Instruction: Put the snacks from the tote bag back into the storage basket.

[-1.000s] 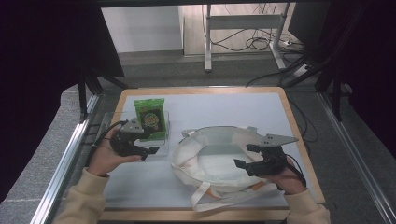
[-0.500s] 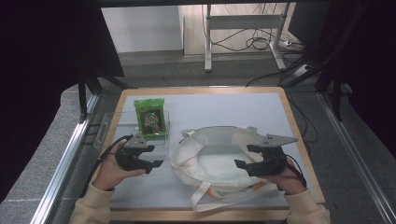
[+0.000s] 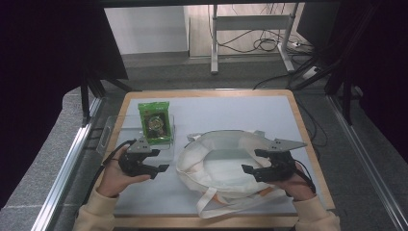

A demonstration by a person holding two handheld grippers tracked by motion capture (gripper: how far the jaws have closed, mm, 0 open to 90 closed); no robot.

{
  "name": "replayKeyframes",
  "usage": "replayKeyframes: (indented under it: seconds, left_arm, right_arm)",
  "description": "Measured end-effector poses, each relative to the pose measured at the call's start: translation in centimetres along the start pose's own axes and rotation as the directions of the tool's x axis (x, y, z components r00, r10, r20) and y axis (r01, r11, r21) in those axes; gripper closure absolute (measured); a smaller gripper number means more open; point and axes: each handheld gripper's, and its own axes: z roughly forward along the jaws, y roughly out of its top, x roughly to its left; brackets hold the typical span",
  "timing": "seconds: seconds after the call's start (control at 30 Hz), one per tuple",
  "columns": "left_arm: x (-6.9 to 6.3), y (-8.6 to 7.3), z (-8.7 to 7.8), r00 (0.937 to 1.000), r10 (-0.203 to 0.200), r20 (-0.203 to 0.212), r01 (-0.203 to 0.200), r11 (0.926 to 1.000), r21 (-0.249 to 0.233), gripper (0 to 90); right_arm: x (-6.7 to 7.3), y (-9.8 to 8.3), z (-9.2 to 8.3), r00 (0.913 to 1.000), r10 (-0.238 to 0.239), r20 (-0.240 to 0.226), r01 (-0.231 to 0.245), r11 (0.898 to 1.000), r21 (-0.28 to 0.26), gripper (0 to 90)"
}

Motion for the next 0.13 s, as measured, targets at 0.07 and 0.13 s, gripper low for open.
replayKeyframes:
  seconds: [0.07, 0.13]
  left_arm:
    - [-0.01, -0.04, -0.25, 1.0000, -0.006, -0.003, 0.006, 0.9999, -0.011, 35.2]
    - [-0.08, -0.09, -0.41, 0.9999, -0.010, 0.004, 0.010, 0.9997, -0.024, 35.2]
  right_arm:
    - [0.07, 0.00, -0.06, 1.0000, -0.001, 0.002, 0.001, 1.000, 0.002, 22.9]
    - [0.18, 0.02, -0.17, 1.0000, 0.001, 0.004, -0.001, 1.000, -0.005, 22.9]
